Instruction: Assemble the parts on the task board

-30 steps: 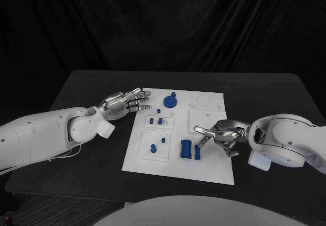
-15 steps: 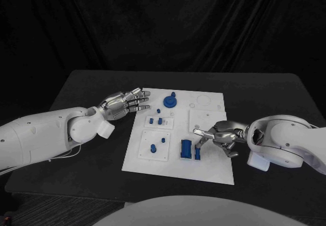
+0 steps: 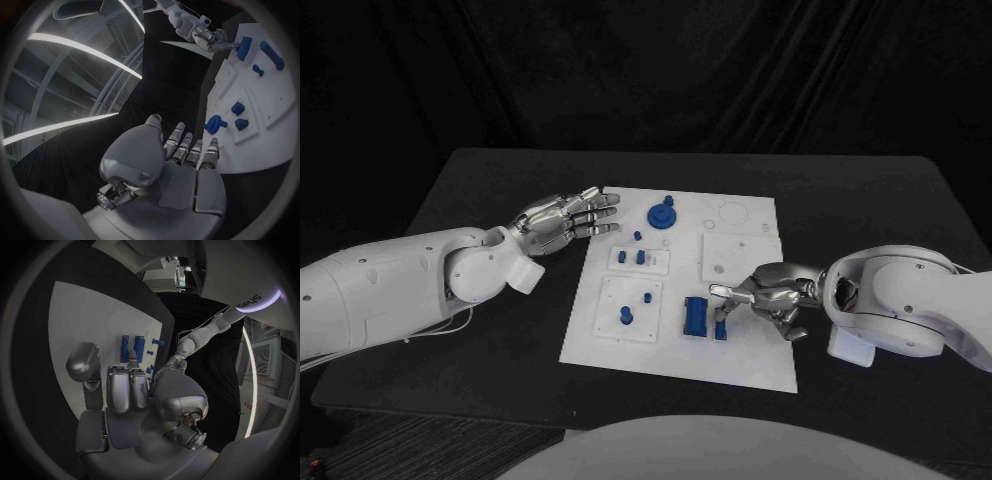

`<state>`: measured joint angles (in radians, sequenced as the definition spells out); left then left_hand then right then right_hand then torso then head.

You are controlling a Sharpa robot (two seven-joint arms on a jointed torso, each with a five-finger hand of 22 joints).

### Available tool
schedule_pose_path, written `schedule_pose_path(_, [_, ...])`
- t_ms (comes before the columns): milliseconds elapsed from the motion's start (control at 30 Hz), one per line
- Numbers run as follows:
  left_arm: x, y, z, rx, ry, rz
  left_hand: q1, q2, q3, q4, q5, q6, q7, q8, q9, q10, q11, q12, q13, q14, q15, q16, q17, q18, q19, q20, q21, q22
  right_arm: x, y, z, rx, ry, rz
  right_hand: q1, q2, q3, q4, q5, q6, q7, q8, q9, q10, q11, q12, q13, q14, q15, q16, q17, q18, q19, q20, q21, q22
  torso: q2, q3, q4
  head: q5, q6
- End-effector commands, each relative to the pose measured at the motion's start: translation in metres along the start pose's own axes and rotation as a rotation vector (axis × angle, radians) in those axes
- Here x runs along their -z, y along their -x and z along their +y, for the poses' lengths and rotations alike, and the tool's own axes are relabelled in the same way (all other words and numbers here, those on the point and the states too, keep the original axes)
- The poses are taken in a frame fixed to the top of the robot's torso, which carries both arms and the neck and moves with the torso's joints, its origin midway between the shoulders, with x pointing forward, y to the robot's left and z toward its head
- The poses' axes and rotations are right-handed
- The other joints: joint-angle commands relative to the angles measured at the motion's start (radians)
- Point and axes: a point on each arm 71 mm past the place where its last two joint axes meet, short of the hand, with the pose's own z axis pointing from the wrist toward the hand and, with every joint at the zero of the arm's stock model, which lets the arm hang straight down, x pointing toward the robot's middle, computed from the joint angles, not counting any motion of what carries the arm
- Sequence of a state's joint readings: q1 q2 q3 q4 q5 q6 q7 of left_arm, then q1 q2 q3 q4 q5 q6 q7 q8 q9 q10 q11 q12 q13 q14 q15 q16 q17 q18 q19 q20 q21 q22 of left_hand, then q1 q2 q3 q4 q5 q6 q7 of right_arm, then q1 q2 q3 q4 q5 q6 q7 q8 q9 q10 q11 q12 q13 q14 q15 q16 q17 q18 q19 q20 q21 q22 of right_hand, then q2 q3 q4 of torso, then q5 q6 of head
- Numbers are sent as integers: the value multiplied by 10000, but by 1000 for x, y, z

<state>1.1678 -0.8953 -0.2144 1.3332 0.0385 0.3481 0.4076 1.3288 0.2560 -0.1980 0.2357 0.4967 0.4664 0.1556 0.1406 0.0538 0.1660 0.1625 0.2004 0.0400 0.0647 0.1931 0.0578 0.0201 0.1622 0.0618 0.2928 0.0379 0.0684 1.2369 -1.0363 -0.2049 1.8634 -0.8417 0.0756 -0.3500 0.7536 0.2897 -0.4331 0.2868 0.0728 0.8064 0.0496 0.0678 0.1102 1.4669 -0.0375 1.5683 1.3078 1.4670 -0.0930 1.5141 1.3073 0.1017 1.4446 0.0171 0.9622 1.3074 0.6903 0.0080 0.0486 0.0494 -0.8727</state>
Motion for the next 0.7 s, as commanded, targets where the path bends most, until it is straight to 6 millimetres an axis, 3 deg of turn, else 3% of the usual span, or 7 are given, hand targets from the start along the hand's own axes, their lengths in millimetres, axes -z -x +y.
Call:
schedule_pose_path(33, [0, -1, 0, 60, -135, 110, 88, 35, 49, -48, 54, 1, 199, 33, 4, -9, -3, -11, 2, 31, 9, 50, 11, -20, 74, 9, 34, 6, 0, -3, -11, 250, -915, 316, 116, -6, -12, -10, 33, -19, 41, -13, -25, 1039, -38, 25, 2630, 756, -87, 46, 1031, 57, 10, -76, -45, 1198, 0, 0, -1, -8, 1])
schedule_pose_path(400, [2, -1, -1, 75, -251, 99, 107, 35, 64, -75, 76, 5, 198, 36, 4, -1, 1, -1, 5, 30, 17, 48, 11, -21, 72, 10, 33, 2, 5, 2, -8, -112, -89, -539, 84, 3, -20, 43, 20, 305, 72, 168, -31, 1039, -11, 25, 2630, 763, -63, 57, 1055, 44, 29, -64, 7, 1211, 1, 0, 0, -2, 1])
schedule_pose_path(533, [8, 0, -4, 50, -531, -56, 151, 8, 83, -144, 104, 51, 220, 60, 12, 17, 25, 17, 8, 44, 39, 61, 15, -29, 87, 14, 41, 10, 15, 11, -5, -652, 842, -1531, 52, 1, -39, 40, 56, 734, 157, 368, -11, 1039, 52, 25, 2630, 752, -17, 40, 997, 46, 26, -32, -25, 1203, -2, -1, -3, 19, 1])
schedule_pose_path(700, [15, 3, -8, -41, -973, -342, 136, -82, 54, -204, 118, 199, 244, 133, 30, 149, 91, 126, 27, 139, 74, 134, 36, -41, 183, 20, 97, 70, 31, 36, 7, -1894, 2410, -2878, 118, -33, -75, 34, 270, 1573, 258, 715, 75, 1039, 140, 25, 2630, 799, 58, 129, 1242, -21, 110, 32, 368, 1298, -5, 3, 2, -12, 1])
